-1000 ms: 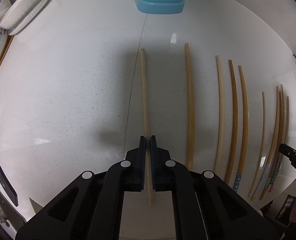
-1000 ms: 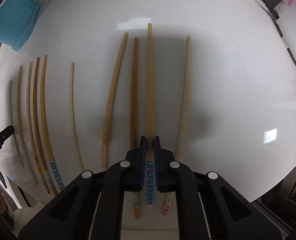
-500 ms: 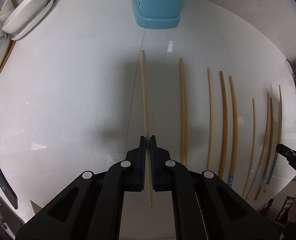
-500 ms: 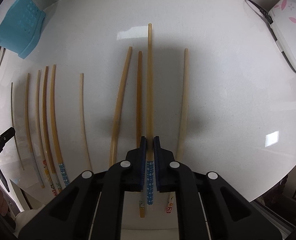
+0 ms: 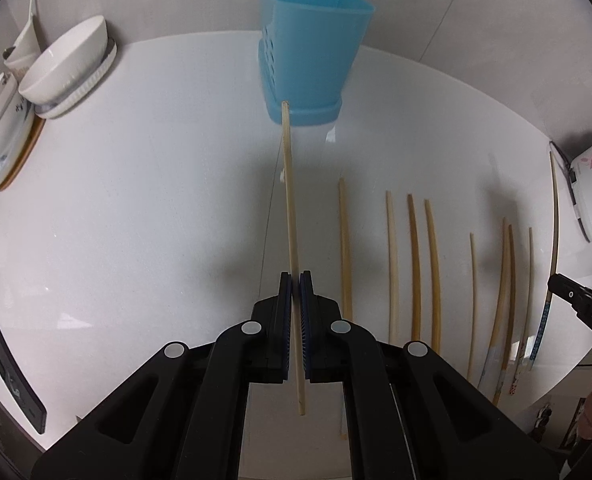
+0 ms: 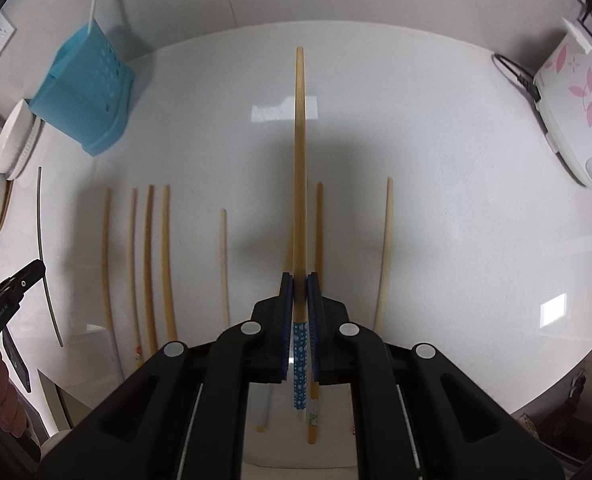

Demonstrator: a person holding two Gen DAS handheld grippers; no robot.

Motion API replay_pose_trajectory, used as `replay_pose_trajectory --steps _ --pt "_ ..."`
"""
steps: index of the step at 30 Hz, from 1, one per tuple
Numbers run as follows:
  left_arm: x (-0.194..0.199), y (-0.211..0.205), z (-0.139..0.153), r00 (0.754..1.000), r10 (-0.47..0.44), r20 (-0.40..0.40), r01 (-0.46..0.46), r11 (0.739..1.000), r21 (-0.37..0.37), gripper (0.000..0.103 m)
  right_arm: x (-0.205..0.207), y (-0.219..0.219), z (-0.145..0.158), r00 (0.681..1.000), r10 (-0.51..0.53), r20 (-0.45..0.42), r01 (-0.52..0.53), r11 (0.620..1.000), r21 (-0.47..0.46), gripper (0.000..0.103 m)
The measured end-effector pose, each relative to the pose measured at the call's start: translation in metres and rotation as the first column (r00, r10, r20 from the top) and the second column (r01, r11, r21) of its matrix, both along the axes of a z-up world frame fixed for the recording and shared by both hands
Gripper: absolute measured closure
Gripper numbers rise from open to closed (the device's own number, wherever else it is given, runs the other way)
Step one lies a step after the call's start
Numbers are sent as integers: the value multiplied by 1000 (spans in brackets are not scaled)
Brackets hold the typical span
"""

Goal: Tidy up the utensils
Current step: 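Lift both held chopsticks and carry them over the blue utensil holder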

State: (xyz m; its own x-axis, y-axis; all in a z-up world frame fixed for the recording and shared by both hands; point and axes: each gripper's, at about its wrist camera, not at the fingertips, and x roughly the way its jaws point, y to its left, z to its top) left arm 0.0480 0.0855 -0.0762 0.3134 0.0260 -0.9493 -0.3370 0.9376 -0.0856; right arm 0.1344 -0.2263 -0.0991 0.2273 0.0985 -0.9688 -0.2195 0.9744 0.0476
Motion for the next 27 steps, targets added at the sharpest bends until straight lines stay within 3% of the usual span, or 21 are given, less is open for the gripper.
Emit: replay_pose_trajectory --steps 3,13,27 --pt "-4 -16 12 999 0 37 0 1000 11 99 5 7 13 999 6 34 -6 1000 18 96" --pt "9 -7 46 989 -6 150 -1 999 49 99 20 29 55 988 31 153 -43 996 76 96" --pt "43 10 93 944 -22 328 -6 996 85 99 47 71 94 959 71 276 -112 984 136 96"
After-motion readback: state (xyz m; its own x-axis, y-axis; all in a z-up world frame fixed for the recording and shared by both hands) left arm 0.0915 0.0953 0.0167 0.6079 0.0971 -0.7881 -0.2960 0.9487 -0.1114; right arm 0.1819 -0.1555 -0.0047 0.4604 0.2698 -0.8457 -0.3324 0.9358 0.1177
